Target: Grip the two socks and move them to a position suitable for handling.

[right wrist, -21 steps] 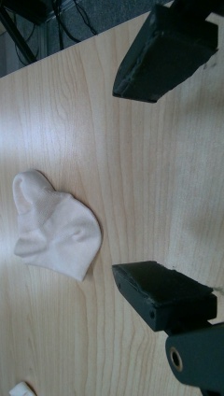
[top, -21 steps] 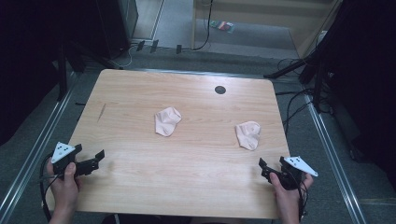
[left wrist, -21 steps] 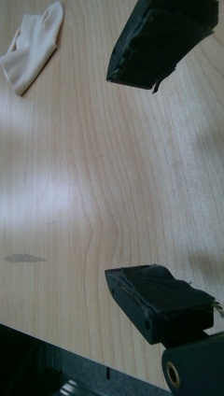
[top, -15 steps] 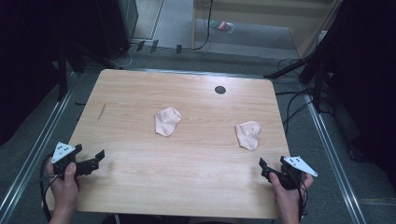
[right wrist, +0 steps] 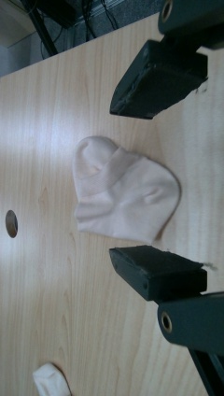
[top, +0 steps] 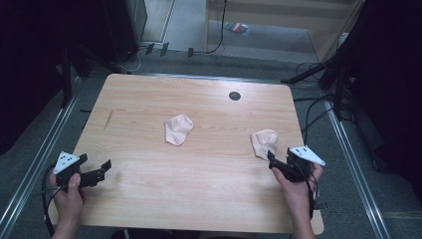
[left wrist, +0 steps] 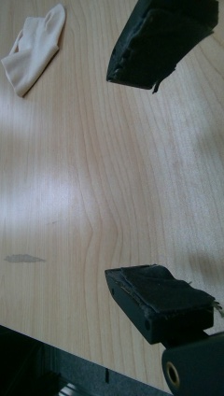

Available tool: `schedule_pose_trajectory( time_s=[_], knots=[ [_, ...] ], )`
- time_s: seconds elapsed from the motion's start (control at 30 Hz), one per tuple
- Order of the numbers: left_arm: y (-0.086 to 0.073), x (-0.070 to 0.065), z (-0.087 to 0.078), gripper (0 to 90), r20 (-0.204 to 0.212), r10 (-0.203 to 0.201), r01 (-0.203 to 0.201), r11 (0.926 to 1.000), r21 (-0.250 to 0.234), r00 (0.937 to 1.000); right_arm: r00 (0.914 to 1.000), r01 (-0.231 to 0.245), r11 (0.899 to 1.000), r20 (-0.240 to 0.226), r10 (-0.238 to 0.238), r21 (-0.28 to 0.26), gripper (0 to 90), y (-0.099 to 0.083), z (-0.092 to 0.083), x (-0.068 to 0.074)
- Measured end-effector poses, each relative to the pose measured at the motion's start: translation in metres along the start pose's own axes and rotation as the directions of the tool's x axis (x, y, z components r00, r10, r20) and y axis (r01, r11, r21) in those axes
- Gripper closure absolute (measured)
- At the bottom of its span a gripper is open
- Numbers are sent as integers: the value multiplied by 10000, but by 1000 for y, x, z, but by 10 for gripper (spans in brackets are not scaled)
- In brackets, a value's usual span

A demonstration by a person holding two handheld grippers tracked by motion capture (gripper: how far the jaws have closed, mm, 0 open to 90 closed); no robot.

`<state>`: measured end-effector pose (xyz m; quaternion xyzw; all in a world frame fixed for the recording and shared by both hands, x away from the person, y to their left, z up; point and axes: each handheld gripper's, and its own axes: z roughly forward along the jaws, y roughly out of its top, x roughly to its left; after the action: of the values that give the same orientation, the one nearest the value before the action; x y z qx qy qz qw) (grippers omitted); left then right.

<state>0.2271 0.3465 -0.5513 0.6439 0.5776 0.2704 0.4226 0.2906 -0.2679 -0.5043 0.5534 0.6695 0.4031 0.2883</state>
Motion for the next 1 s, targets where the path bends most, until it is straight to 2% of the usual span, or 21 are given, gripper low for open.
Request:
schedule_pose_trajectory(
  time_s=[0.17, 0.23, 0.27, 0.33, 0.4, 0.6, 0.67, 0.73, 0.77, 0.8, 0.83, 0.9, 1.0],
  knots=[
    [0, 0, 1, 66, -27, -1, 2, 10000, 39, 10000, 9997, 149, 9976, 198, -162, 670, 336, 17, 28, 4],
    [0, 0, 1, 67, -44, 9, -8, 10000, 75, 10000, 9986, 427, 9953, 287, -453, 866, 379, 21, 39, 8],
    [0, -1, 1, 66, -55, 6, -5, 10000, 97, 10000, 9966, 683, 9947, 400, -715, 765, 408, 22, 43, 11],
    [1, -1, 1, 67, -78, 41, -41, 9999, 119, 10000, 9938, 1074, 9909, 216, -1094, 809, 414, 23, 53, 15],
    [1, -1, 1, 67, -69, 76, -75, 9999, 153, 9999, 9921, 1206, 9870, 228, -1237, 1059, 414, 24, 64, 18],
    [1, 0, 1, 67, -33, 14, -14, 9999, 165, 10000, 9967, 684, 9838, 311, -746, 1656, 375, 16, 90, 11],
    [1, 0, 2, 67, -30, 3, -2, 9999, 158, 10000, 9973, 571, 9802, 339, -646, 1895, 387, 12, 95, 8],
    [1, 0, 2, 67, -24, 14, -13, 9998, 183, 10000, 9986, 459, 9807, 153, -497, 1902, 414, 11, 96, 6],
    [1, 0, 2, 67, -28, 30, -30, 9998, 191, 10000, 9989, 439, 9802, 73, -462, 1929, 462, 11, 96, 5],
    [1, 0, 2, 67, -28, 30, -30, 9998, 191, 10000, 9989, 439, 9802, 73, -462, 1929, 462, 11, 96, 5],
    [1, -1, 2, 67, -44, 54, -53, 9998, 212, 10000, 9991, 423, 9825, -58, -420, 1811, 611, 9, 94, 6],
    [1, -1, 2, 67, -55, 69, -68, 9997, 222, 10000, 9991, 415, 9841, -174, -391, 1728, 744, 8, 94, 8],
    [1, -1, 2, 67, -74, 87, -86, 9998, 196, 9999, 9995, 289, 9830, -159, -265, 1814, 815, 10, 93, 9]
  ],
)
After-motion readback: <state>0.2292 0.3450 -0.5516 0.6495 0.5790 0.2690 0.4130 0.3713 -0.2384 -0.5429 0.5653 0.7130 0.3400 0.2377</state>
